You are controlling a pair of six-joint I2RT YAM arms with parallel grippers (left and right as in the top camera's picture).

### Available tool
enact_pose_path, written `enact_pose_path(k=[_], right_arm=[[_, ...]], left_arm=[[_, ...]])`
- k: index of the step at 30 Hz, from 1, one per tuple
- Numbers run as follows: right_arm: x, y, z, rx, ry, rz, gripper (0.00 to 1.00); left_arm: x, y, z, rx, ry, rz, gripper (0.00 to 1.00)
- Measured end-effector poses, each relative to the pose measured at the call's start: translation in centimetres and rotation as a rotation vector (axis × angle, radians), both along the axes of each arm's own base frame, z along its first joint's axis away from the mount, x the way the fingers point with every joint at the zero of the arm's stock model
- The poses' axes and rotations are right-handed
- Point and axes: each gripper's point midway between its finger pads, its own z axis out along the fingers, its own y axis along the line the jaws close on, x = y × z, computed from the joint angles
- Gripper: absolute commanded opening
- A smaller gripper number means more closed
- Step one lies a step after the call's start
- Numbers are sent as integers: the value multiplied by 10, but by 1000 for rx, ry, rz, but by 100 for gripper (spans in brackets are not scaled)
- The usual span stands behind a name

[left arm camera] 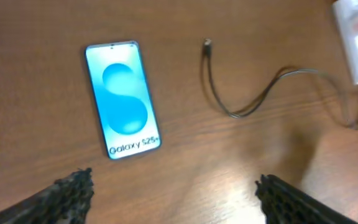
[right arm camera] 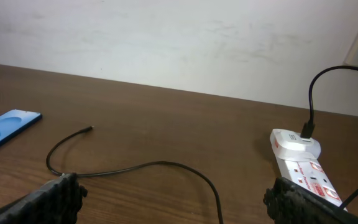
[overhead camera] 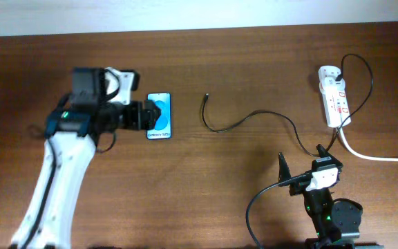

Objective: Plug charger to phone and switch on socket
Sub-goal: 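Move the left gripper forward over the Galaxy S25+ phone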

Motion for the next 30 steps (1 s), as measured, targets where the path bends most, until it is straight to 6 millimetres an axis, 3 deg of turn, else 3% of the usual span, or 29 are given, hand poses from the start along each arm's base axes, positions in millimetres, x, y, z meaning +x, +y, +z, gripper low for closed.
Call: enact_pose_path(k=[7, 17, 26, 30], right_arm=[[0, 0, 0, 1, 0, 0, 98], [0, 0, 0, 1, 0, 0, 98], [0, 0, 0, 1, 0, 0, 98], [0, 0, 0, 0, 0, 0, 98]], left_arm=[[34, -17, -27, 175, 123, 15, 94], [54, -8, -99, 333, 229, 62, 100], [59, -8, -122, 355, 258, 61, 100], [61, -9, -121, 353, 252, 61, 100]])
